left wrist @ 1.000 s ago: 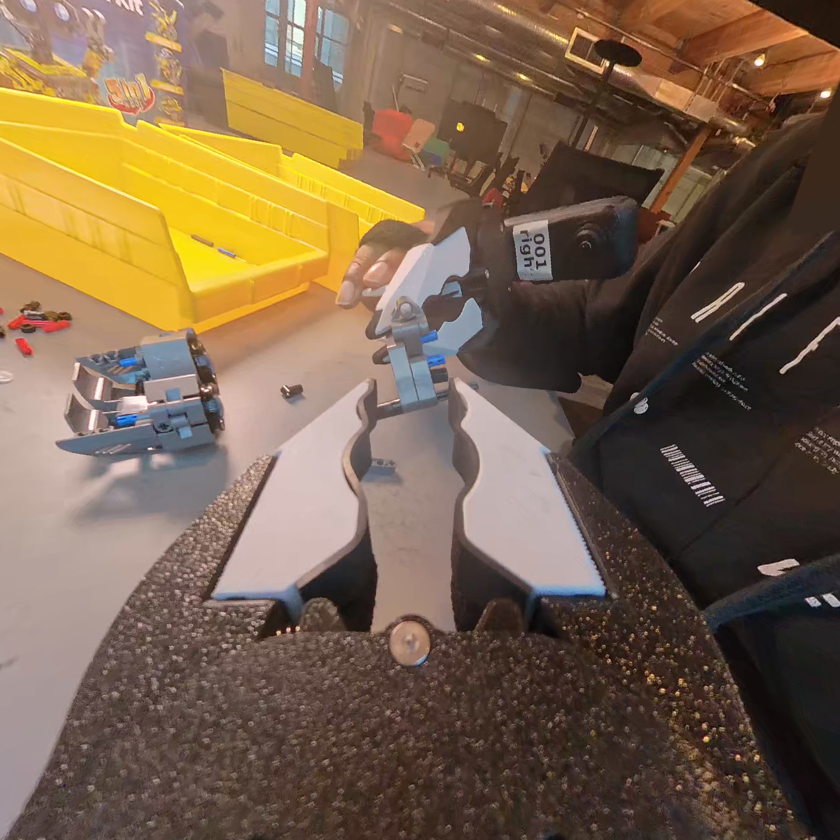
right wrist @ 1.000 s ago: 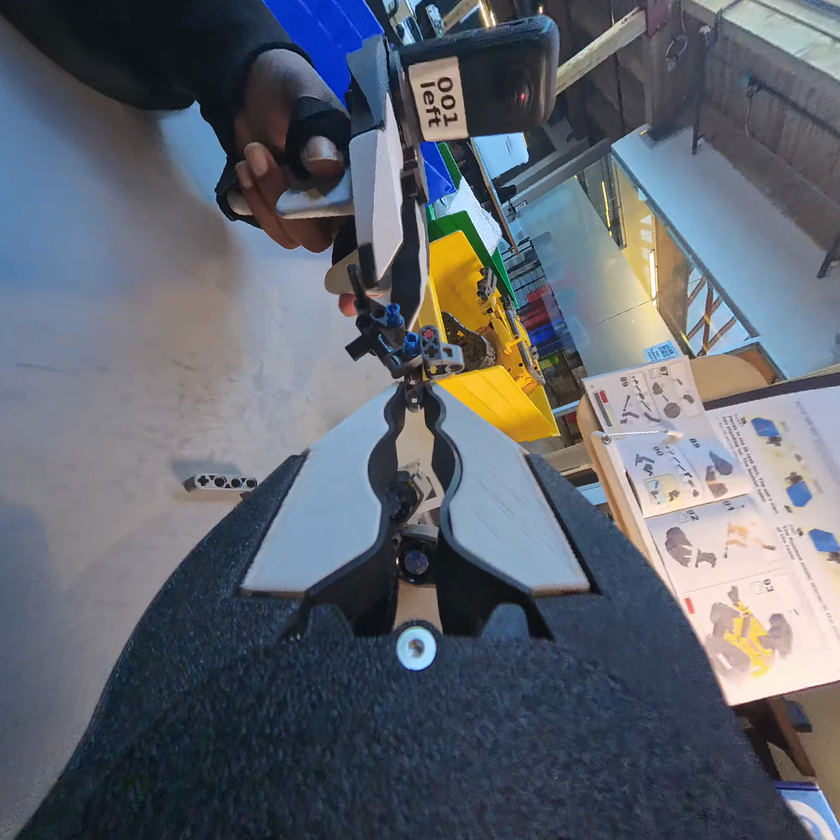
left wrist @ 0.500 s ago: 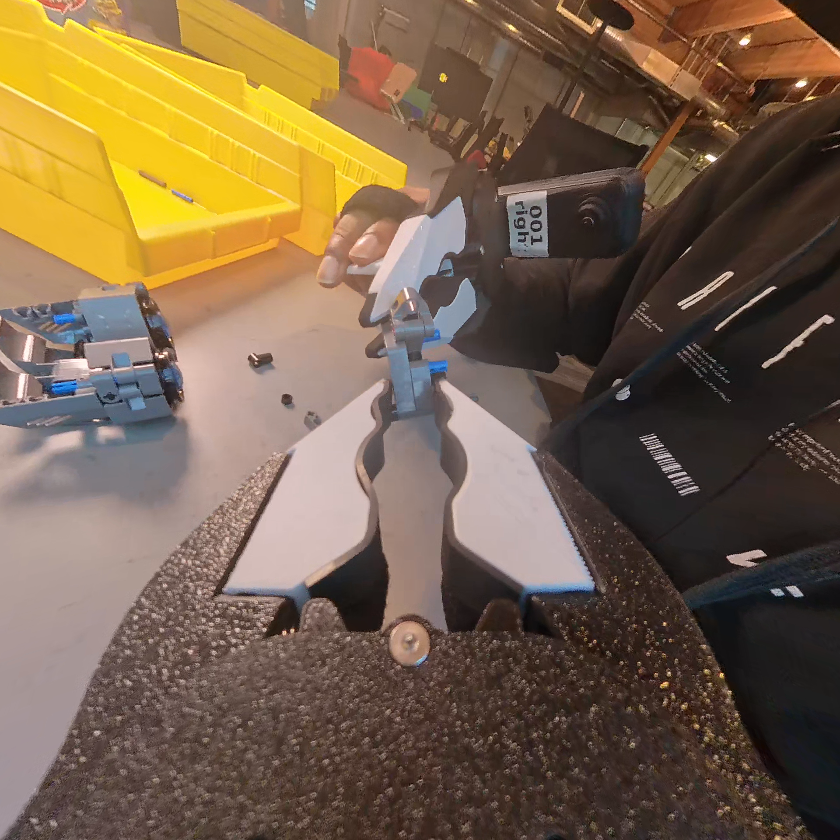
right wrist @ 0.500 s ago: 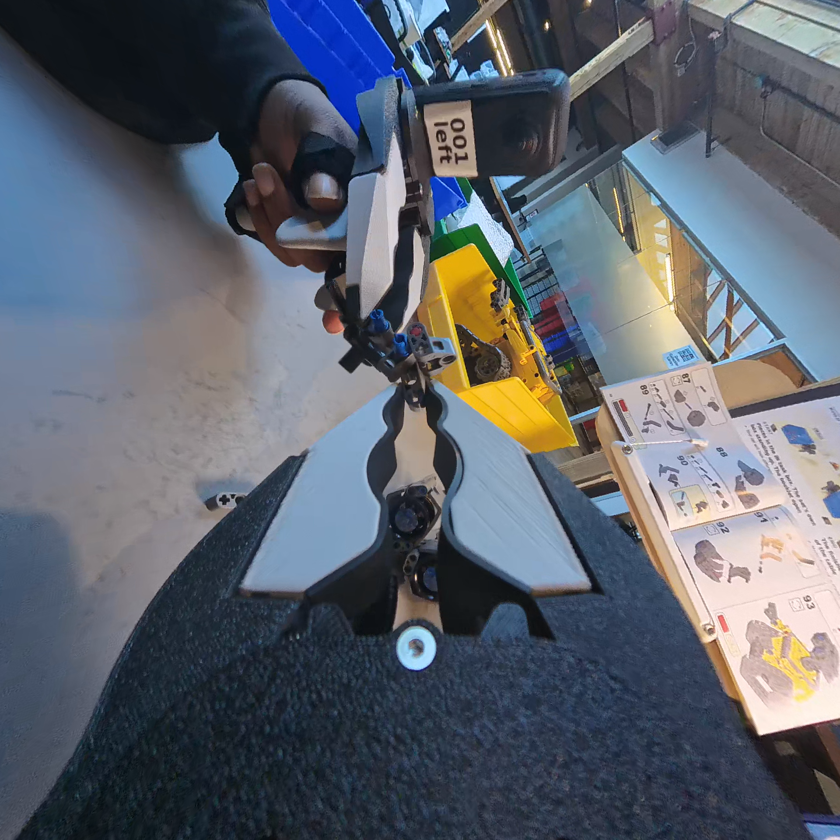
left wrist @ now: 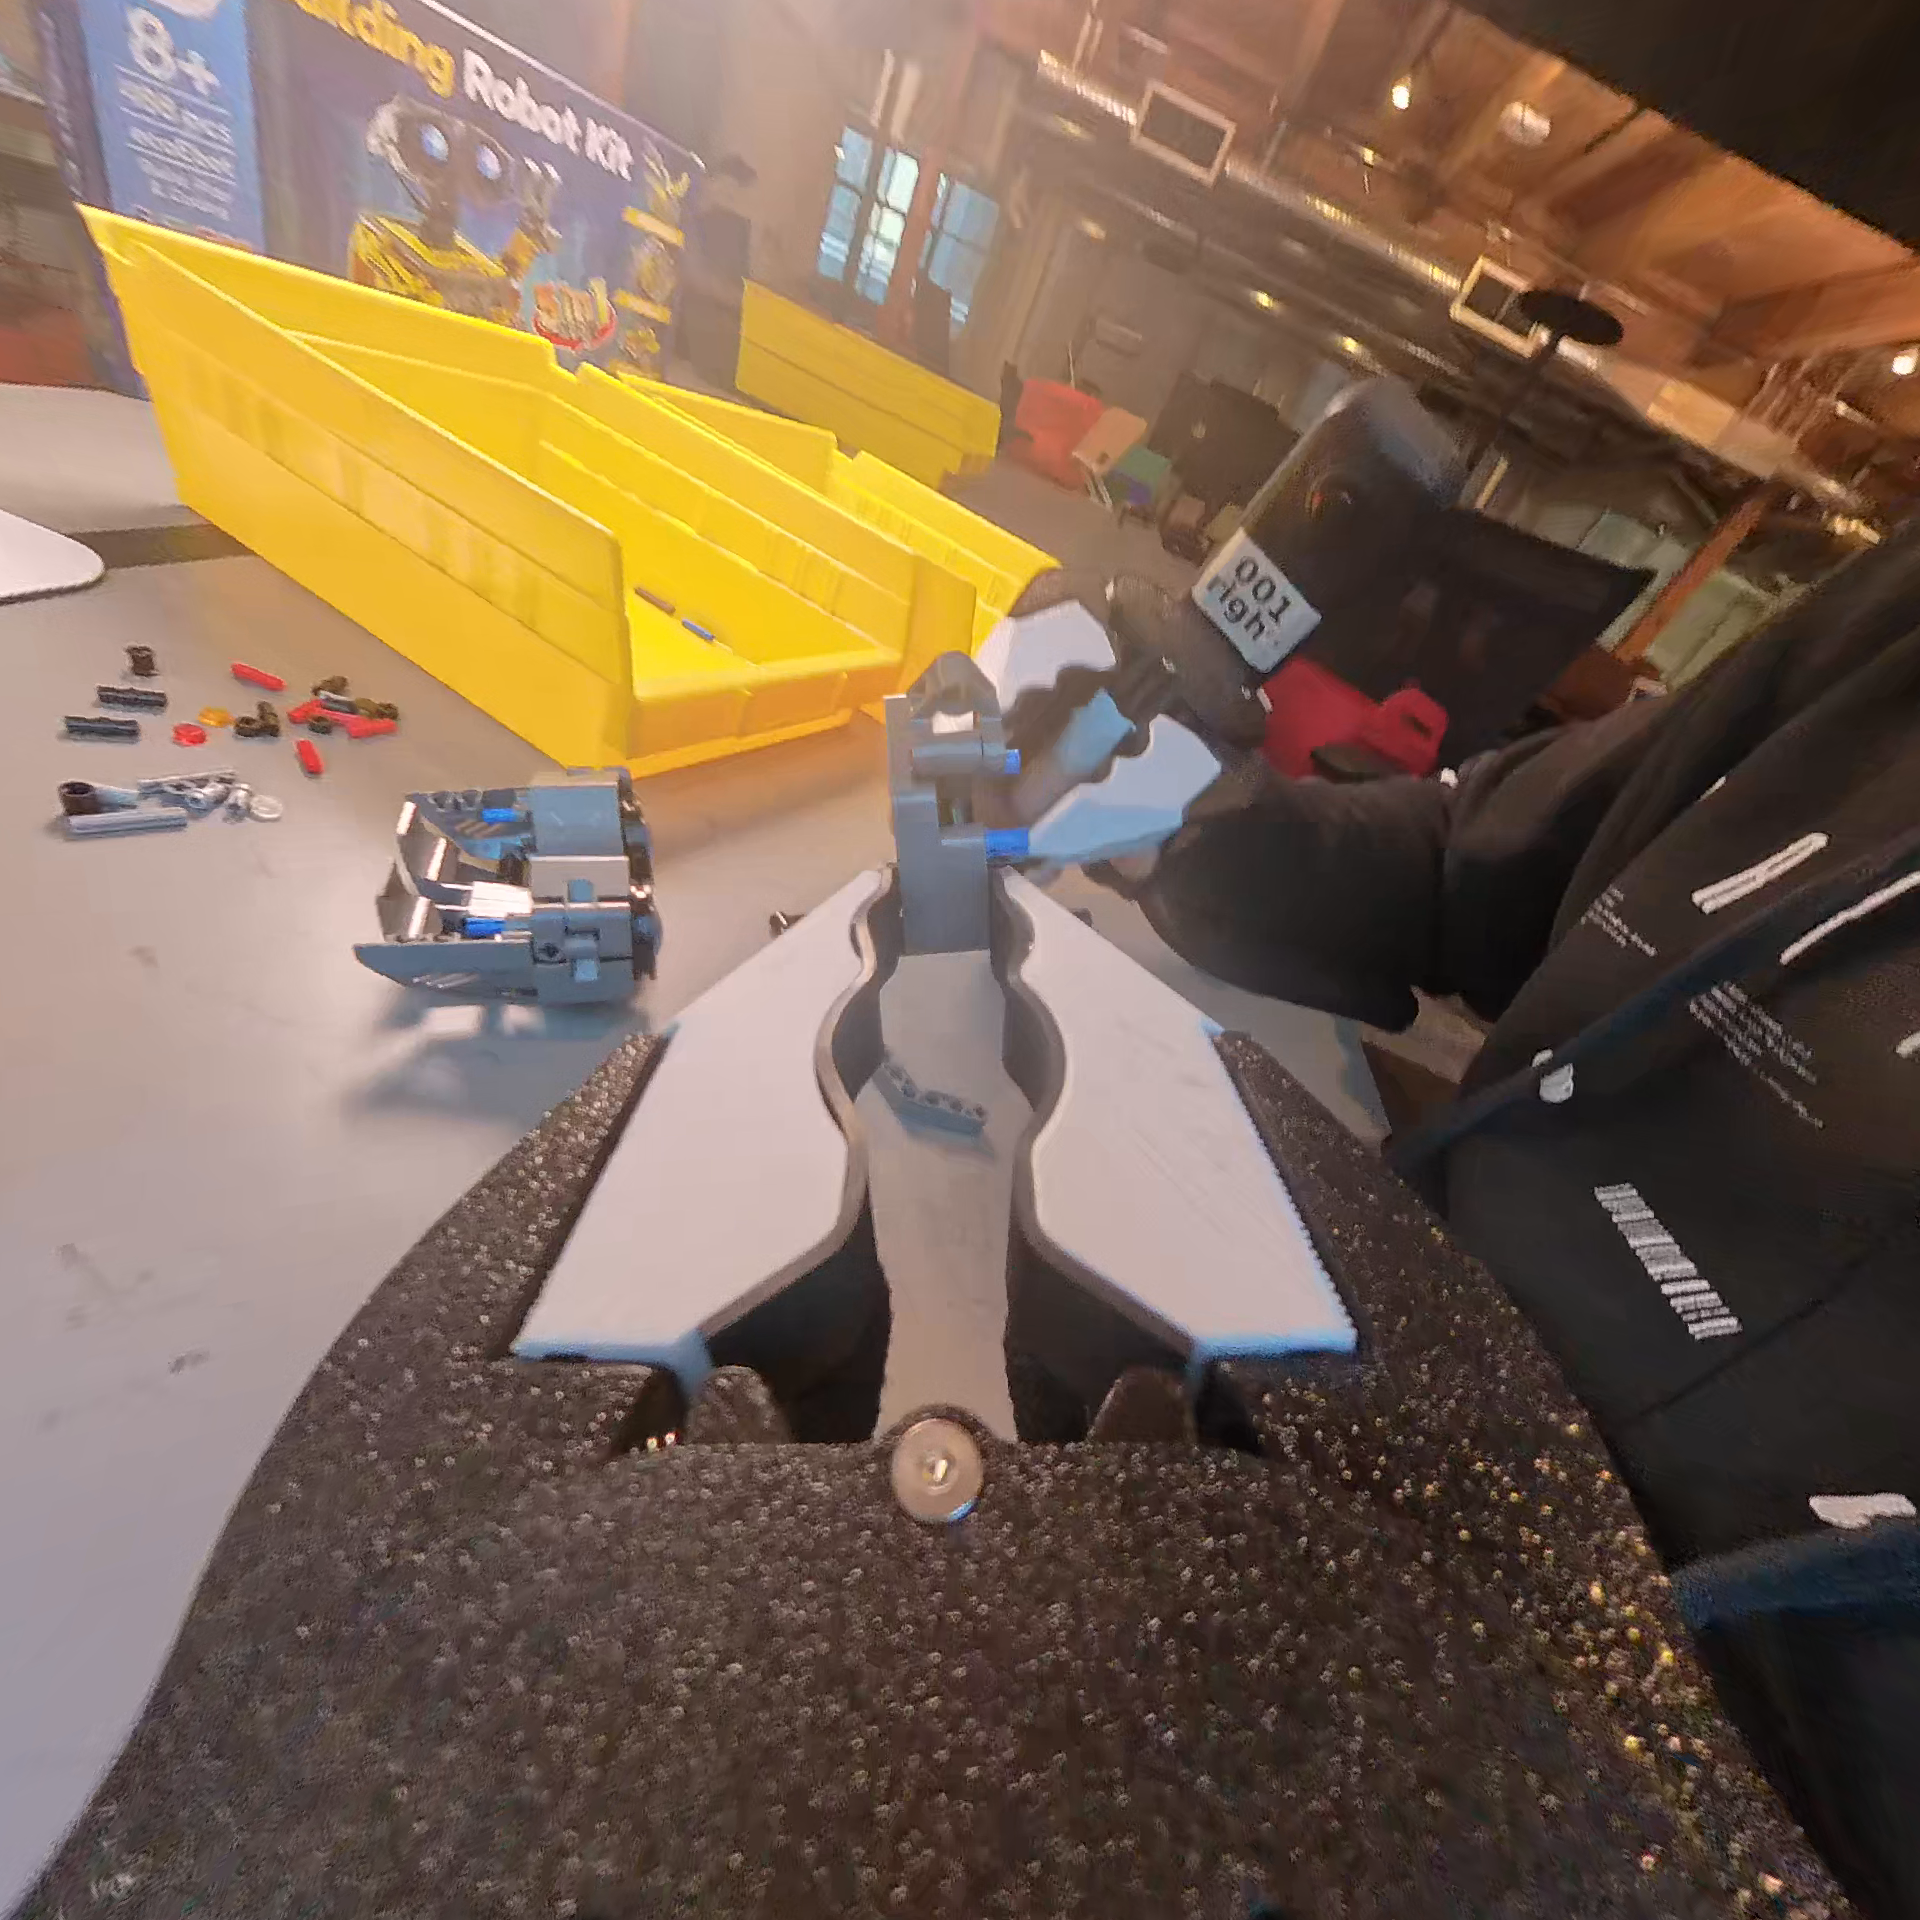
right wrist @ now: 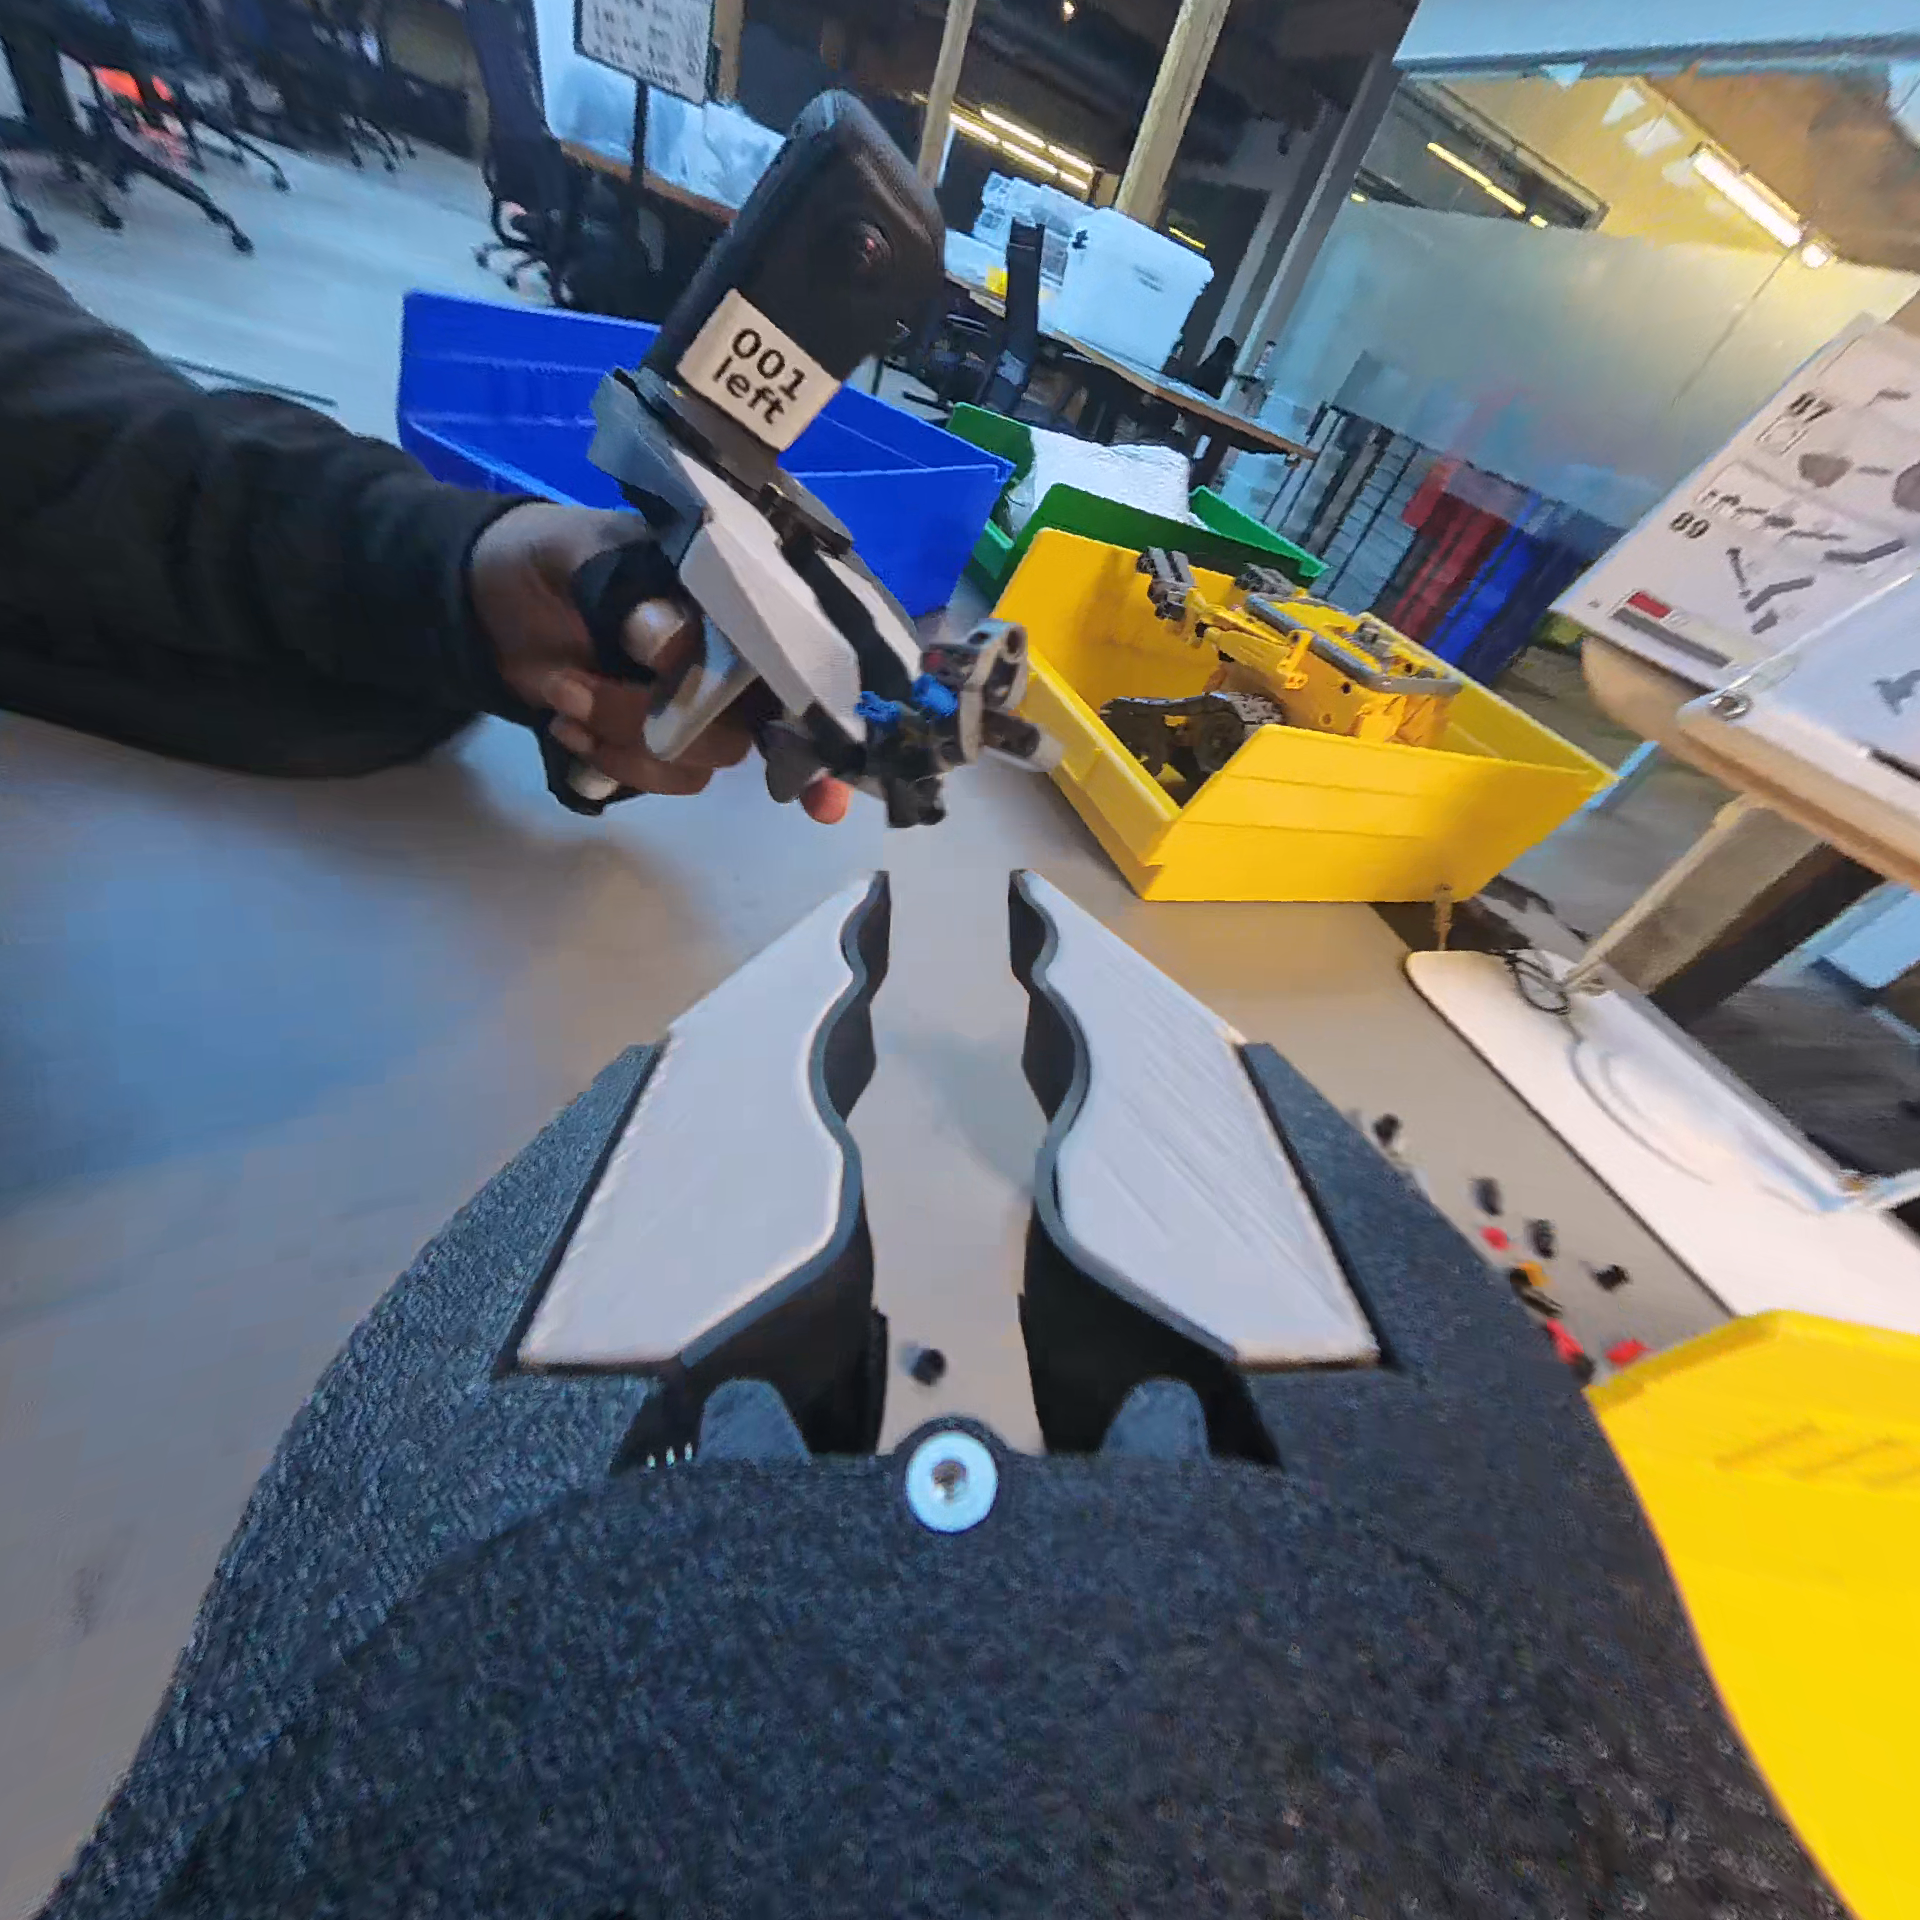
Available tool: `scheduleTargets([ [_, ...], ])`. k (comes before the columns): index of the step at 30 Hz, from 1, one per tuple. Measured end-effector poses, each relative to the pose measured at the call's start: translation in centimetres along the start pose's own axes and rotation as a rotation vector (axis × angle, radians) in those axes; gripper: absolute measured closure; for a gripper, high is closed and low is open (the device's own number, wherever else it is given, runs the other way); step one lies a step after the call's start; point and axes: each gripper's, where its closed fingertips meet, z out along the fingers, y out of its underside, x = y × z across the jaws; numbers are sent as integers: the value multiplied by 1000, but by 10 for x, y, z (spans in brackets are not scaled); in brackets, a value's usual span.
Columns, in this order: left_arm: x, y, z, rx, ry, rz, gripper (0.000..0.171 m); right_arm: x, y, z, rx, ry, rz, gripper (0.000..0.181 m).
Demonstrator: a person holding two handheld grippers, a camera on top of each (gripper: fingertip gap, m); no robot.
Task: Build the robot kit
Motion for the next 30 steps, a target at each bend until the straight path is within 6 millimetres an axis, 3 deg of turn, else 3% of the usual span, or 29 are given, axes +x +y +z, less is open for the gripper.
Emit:
scheduleTargets([
  [6,-3,-17,0,131,20,-77,156,-14,-2,14,3,-34,53,160],
  [10,3,-15,12,132,55,-86,155,-4,-10,16,22,16,54,160],
  [13,7,-15,15,140,85,-98,156,6,-16,10,42,55,24,177],
  [26,7,-13,16,129,93,-109,155,8,-16,9,38,70,-18,181],
  [30,1,-10,18,109,52,-94,156,18,-21,4,76,80,42,181],
])
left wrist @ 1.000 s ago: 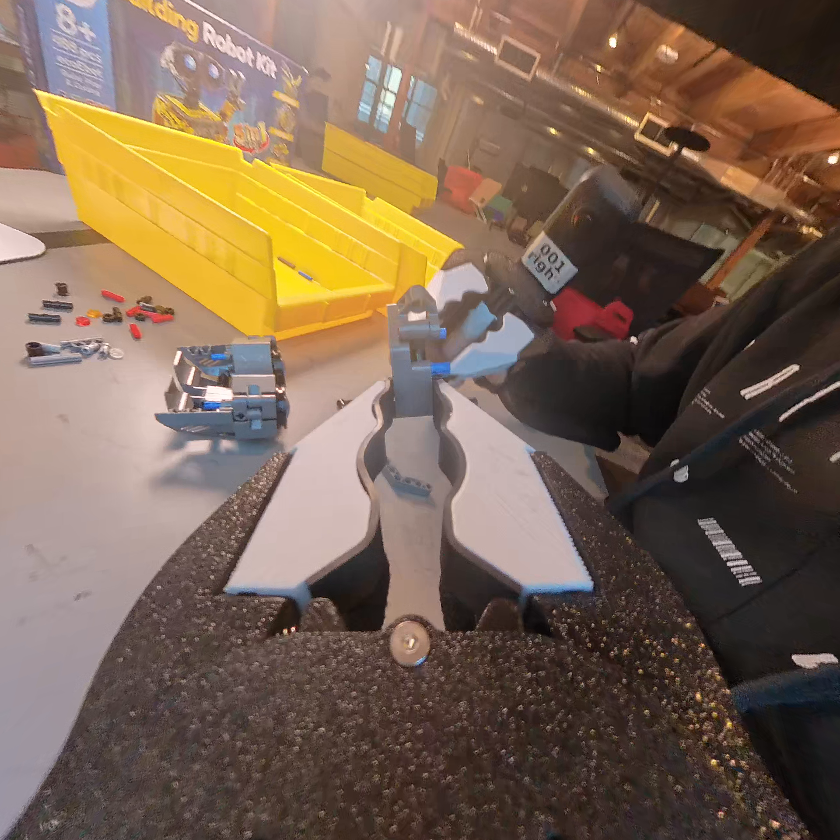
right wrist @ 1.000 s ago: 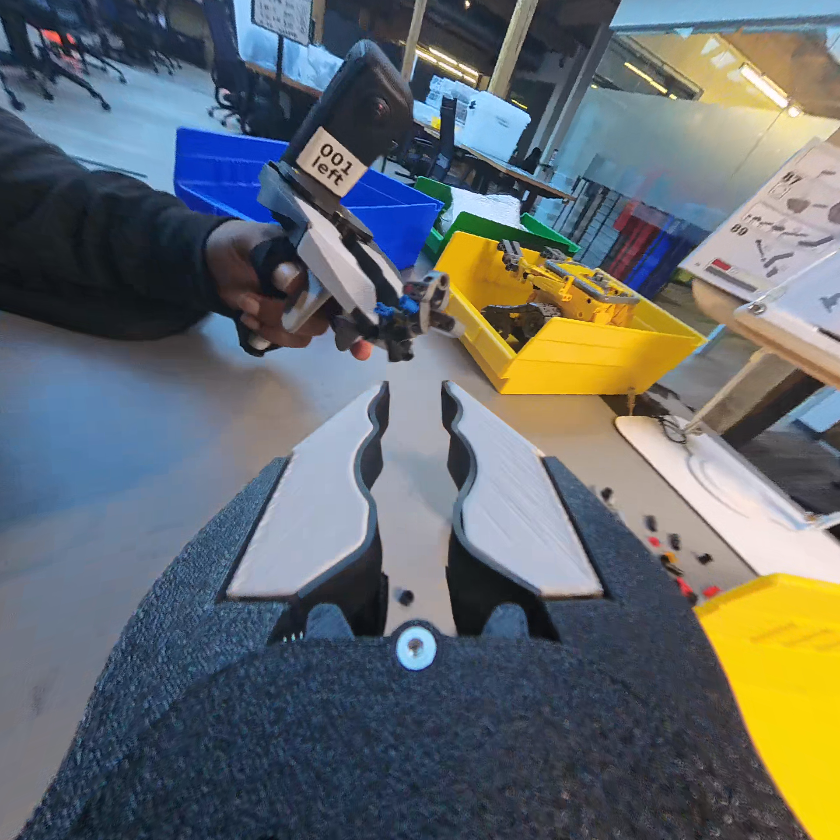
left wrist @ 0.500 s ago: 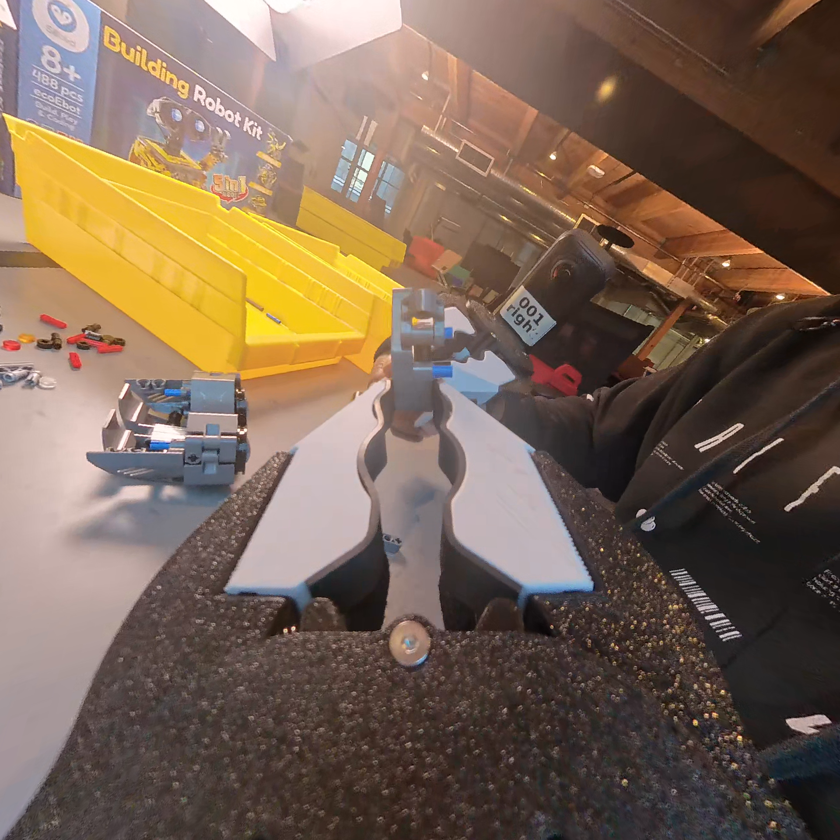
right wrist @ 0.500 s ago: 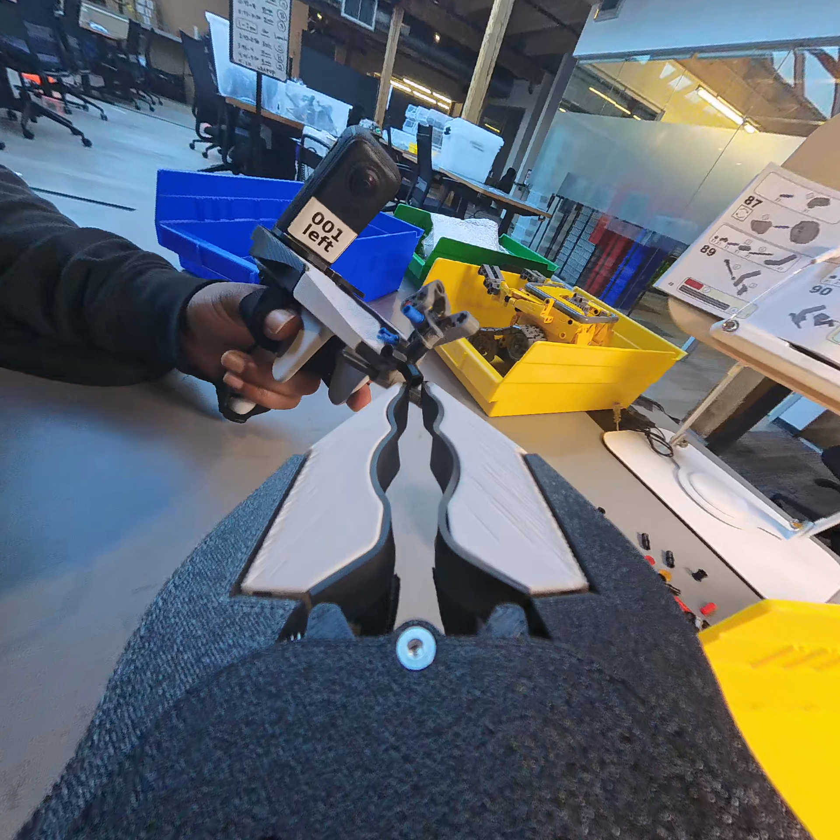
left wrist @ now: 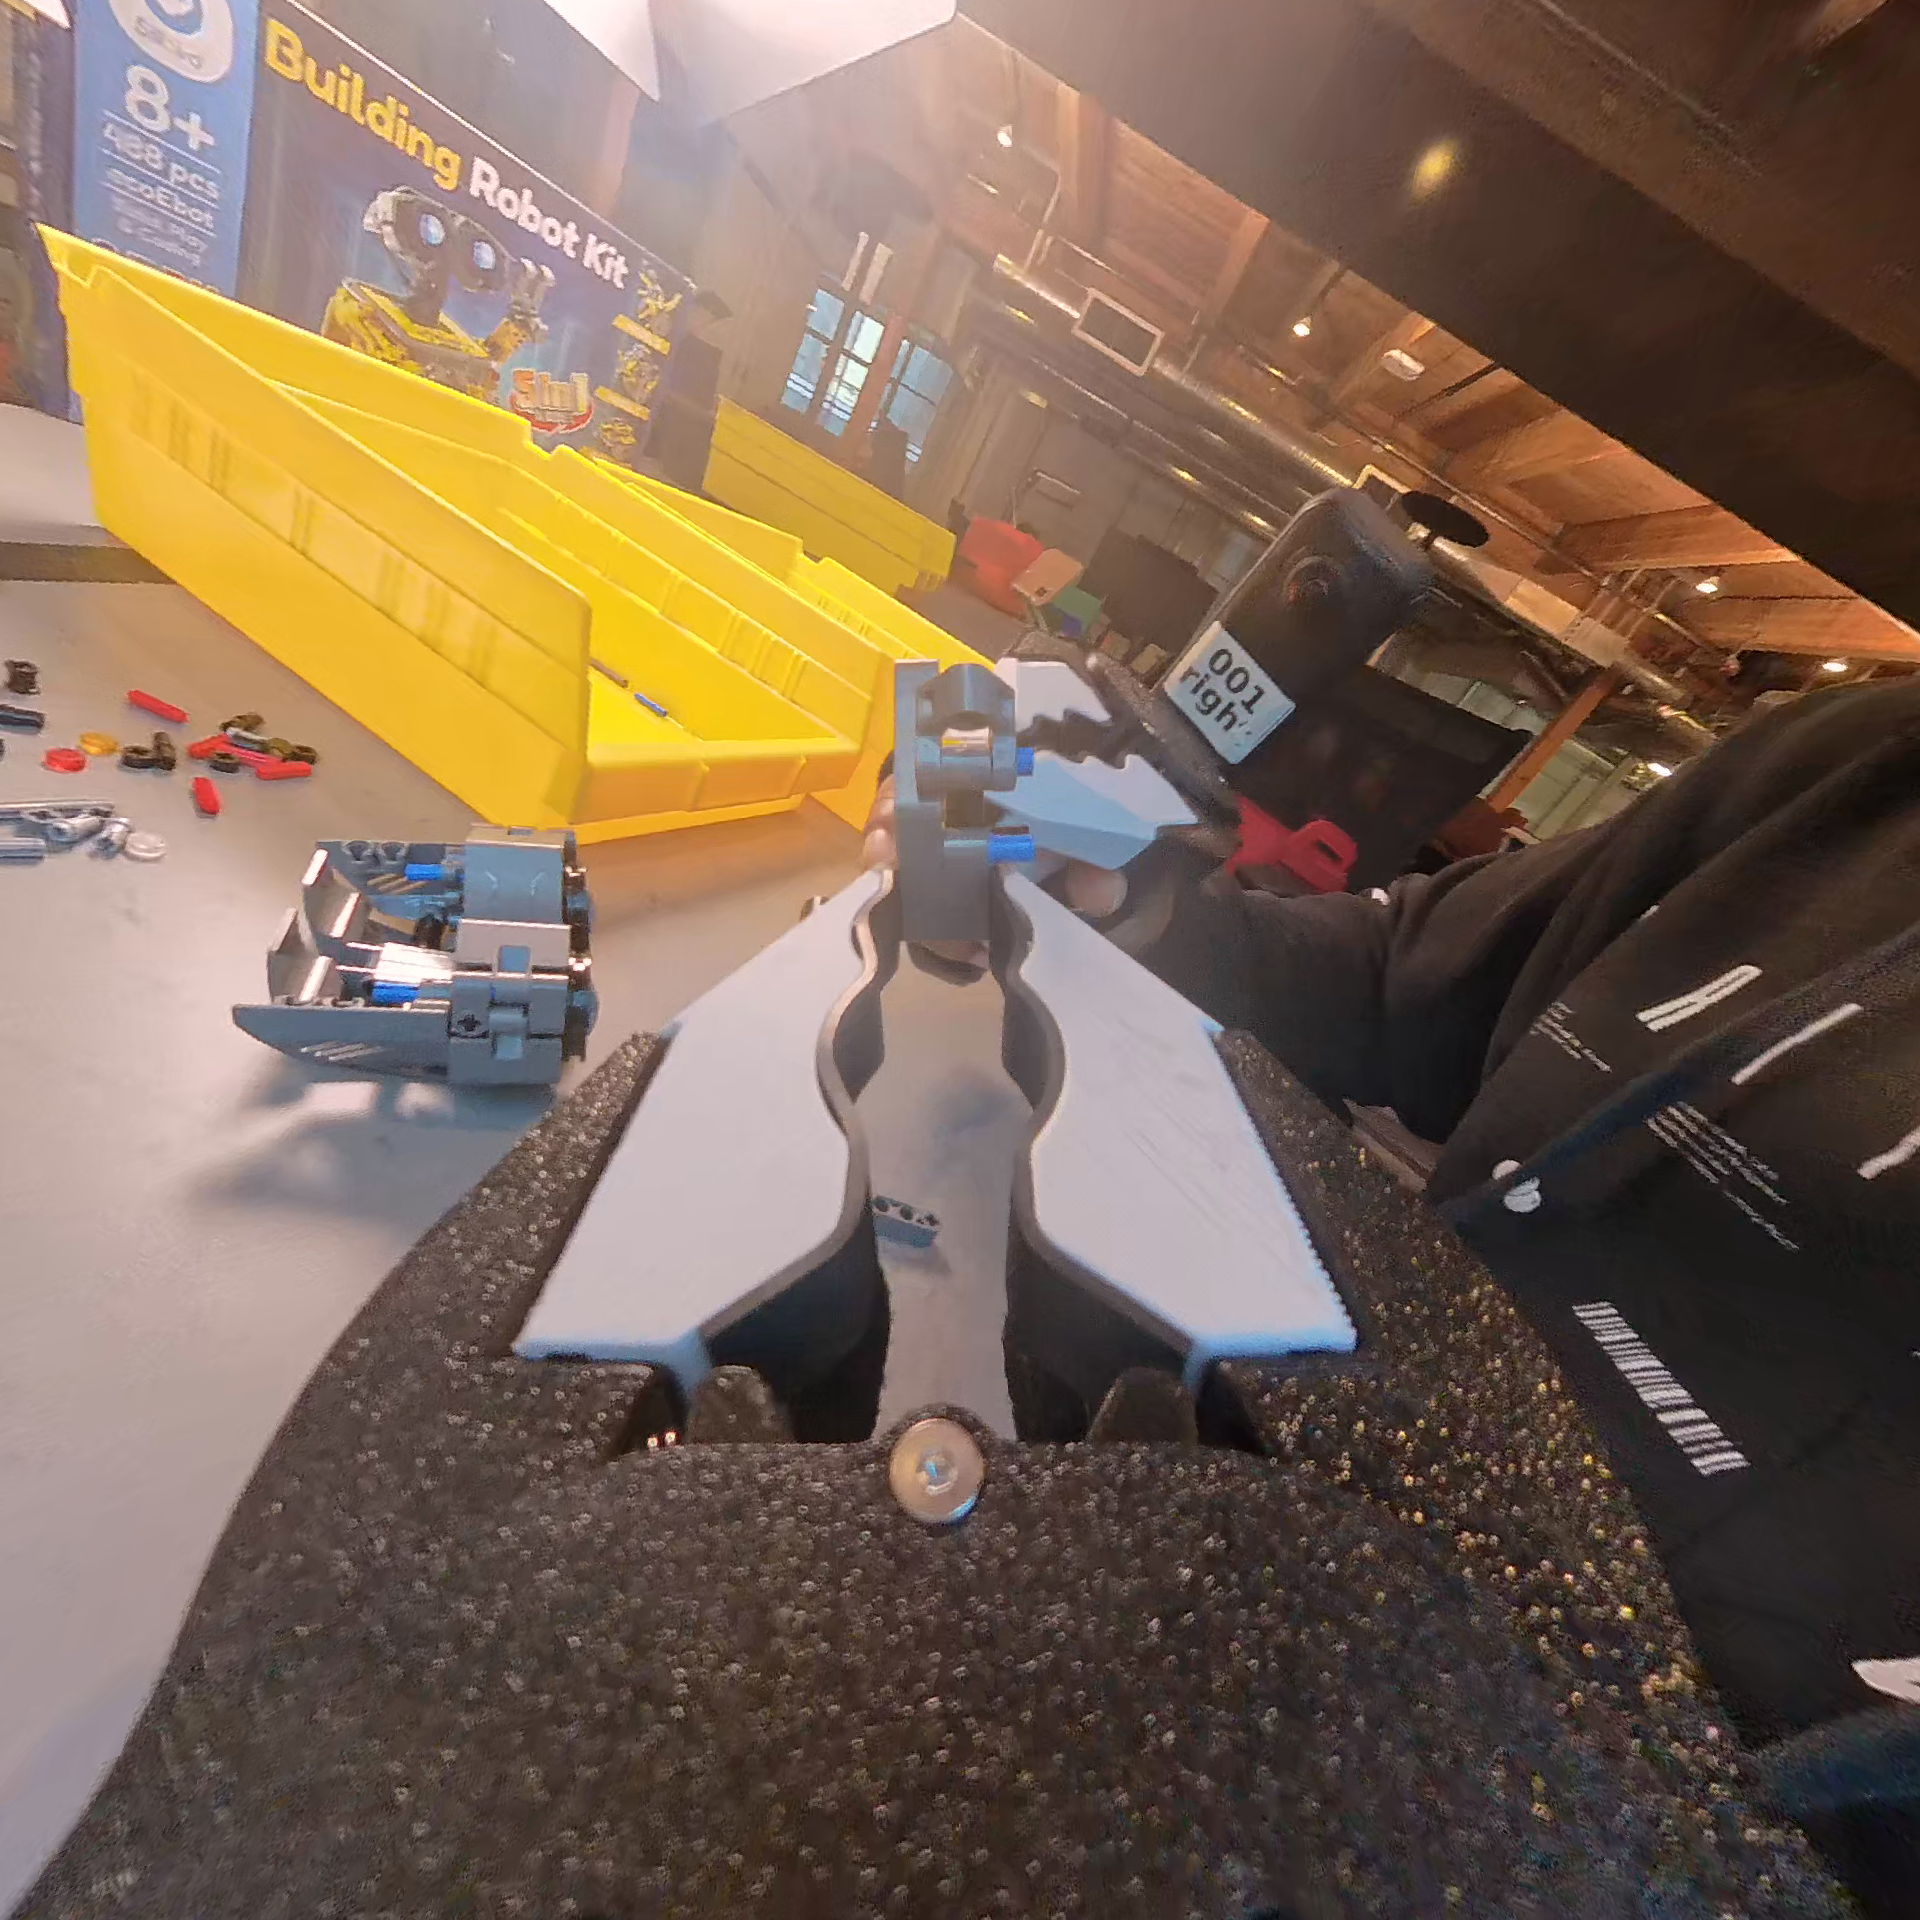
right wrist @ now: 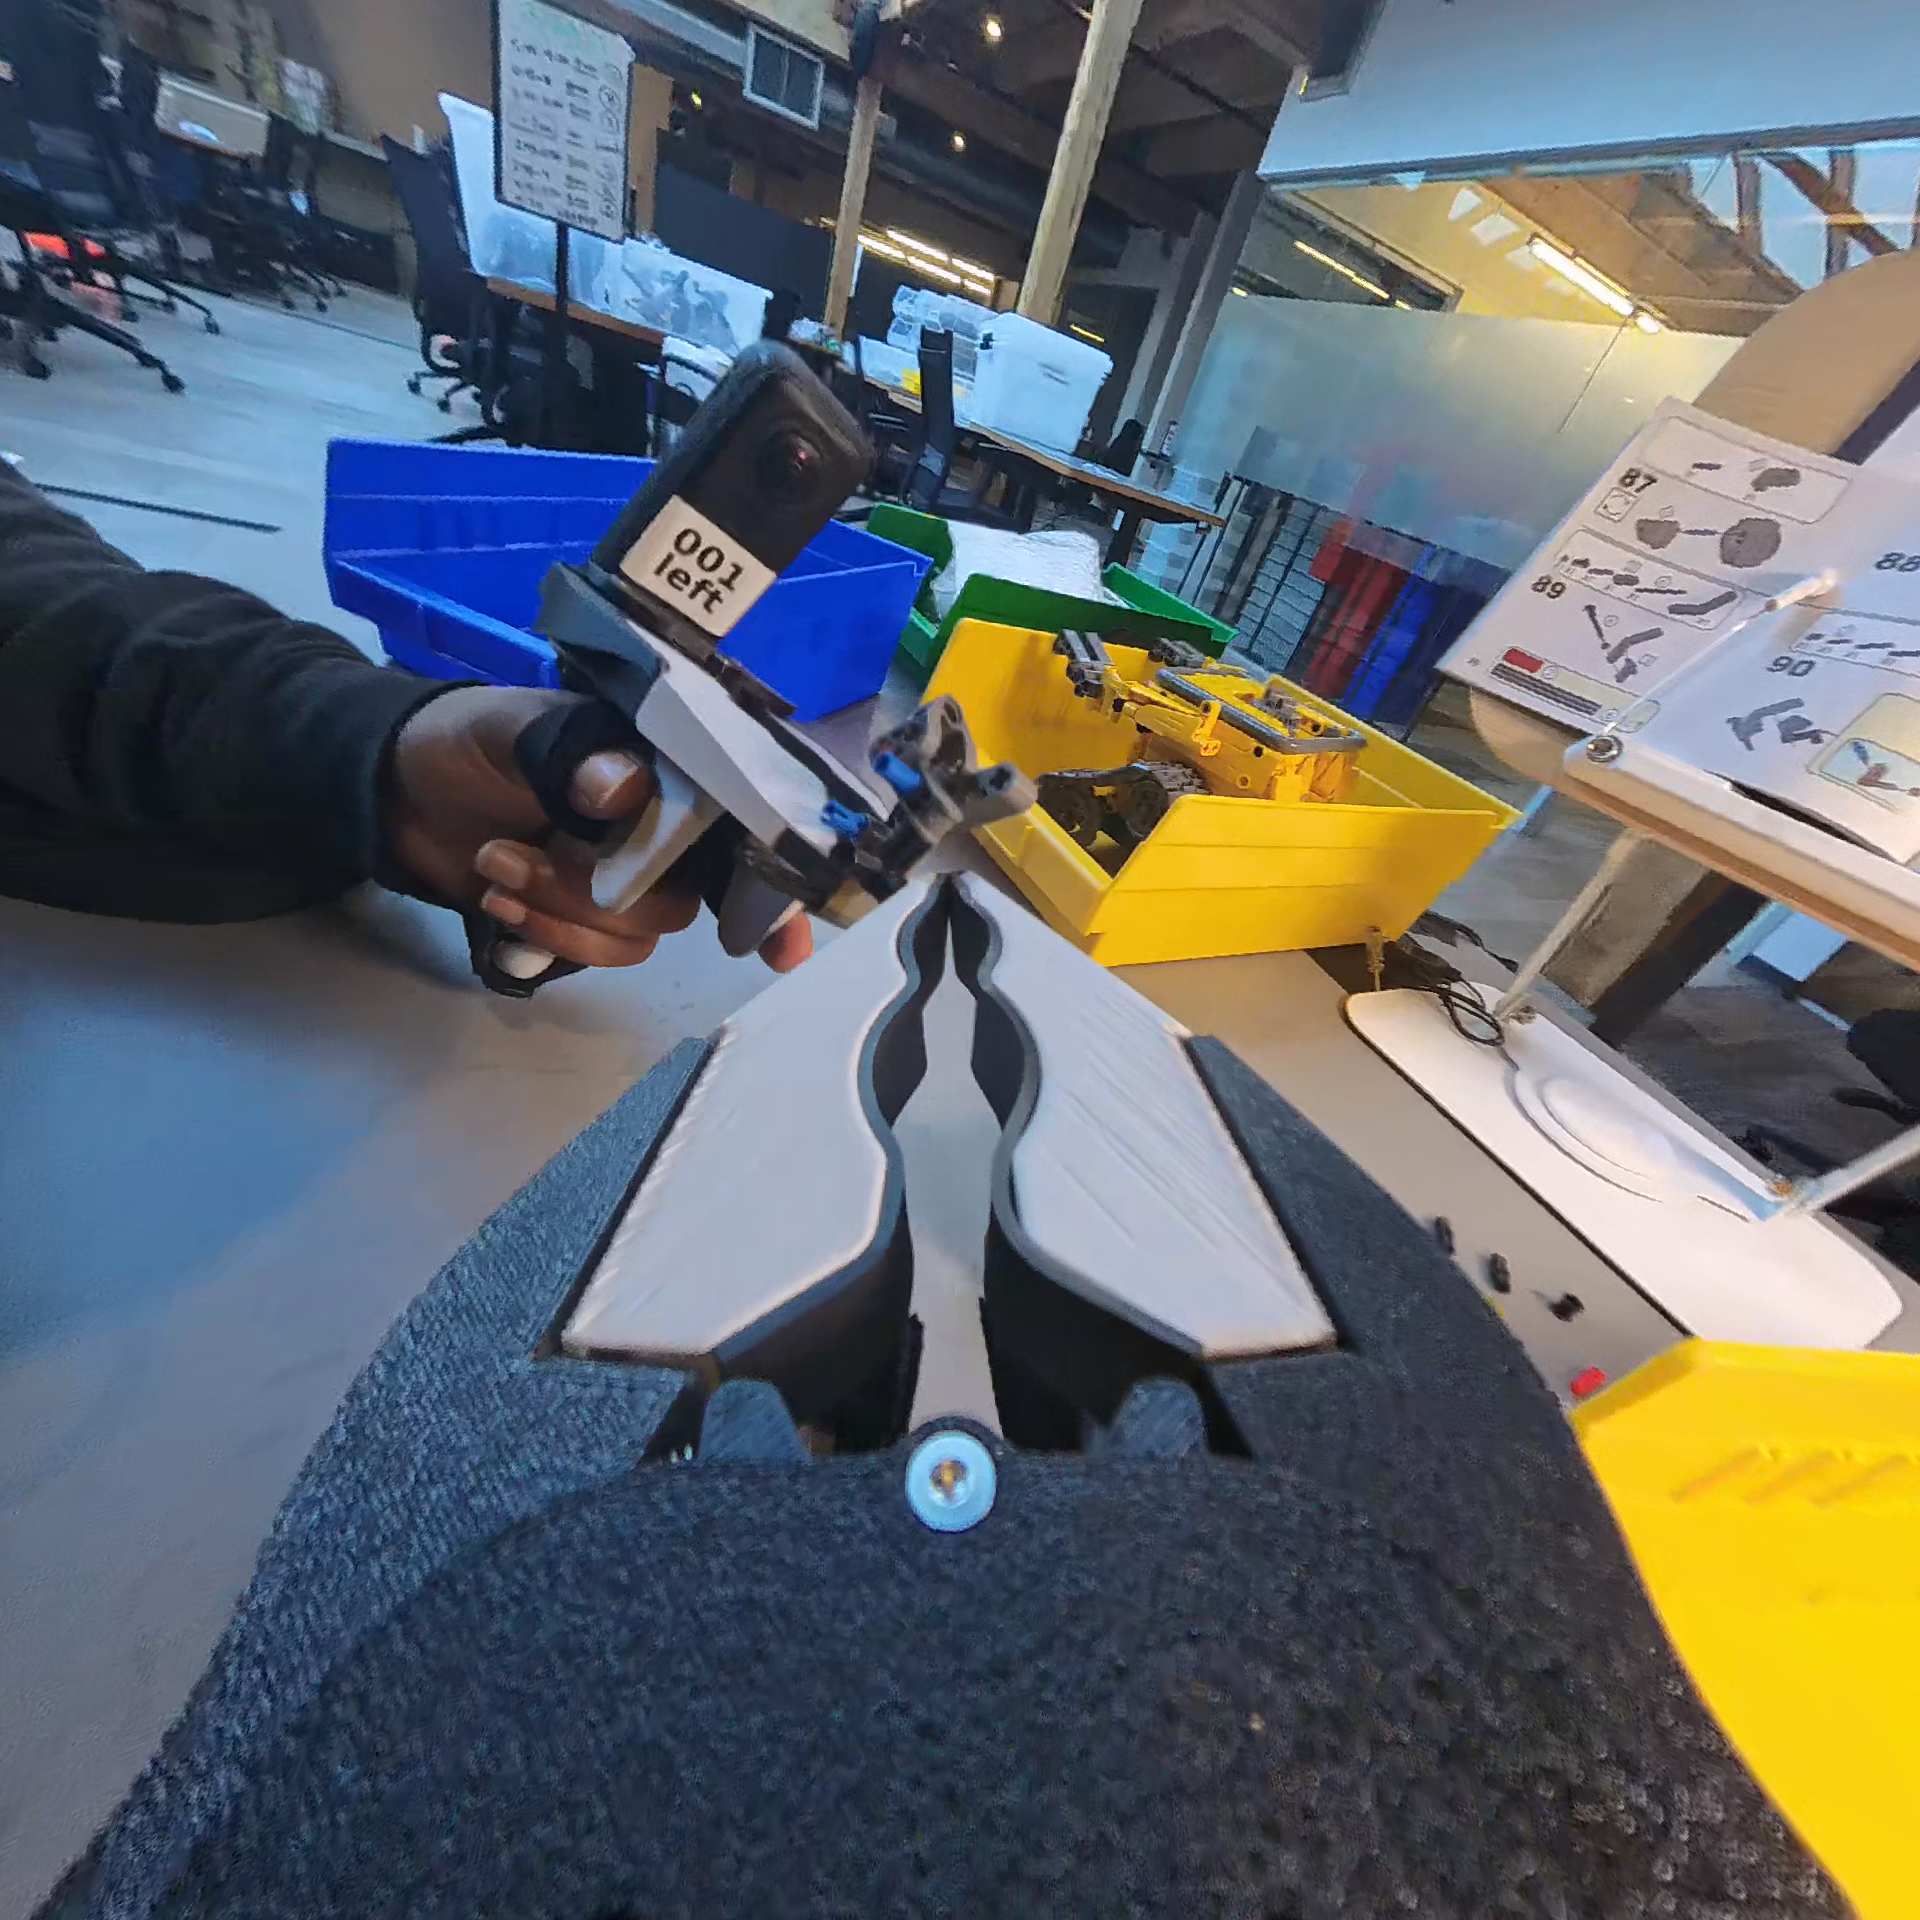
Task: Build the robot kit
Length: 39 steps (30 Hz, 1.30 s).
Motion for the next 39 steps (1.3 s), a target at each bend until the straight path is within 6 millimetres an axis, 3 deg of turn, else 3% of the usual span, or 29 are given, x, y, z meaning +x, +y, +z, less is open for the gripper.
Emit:
scheduleTargets([
  [3,-5,-6,0,35,-23,-20,156,5,-5,-1,8,27,-5,181],
  [7,-14,-11,-3,70,-51,-60,156,9,5,0,-17,41,38,172],
  [14,-14,-14,-1,113,-31,-127,156,-1,11,7,-41,26,-9,162],
  [21,-24,-16,1,149,-74,-173,156,-3,-1,18,-54,124,-48,134],
  [28,-16,-13,2,131,-55,-138,156,1,8,16,-71,104,-18,154],
  [37,-19,-8,2,63,-132,1,156,1,17,13,-98,67,-12,159],
  [39,-19,-8,1,58,-144,30,156,8,20,11,-105,90,0,175],
])
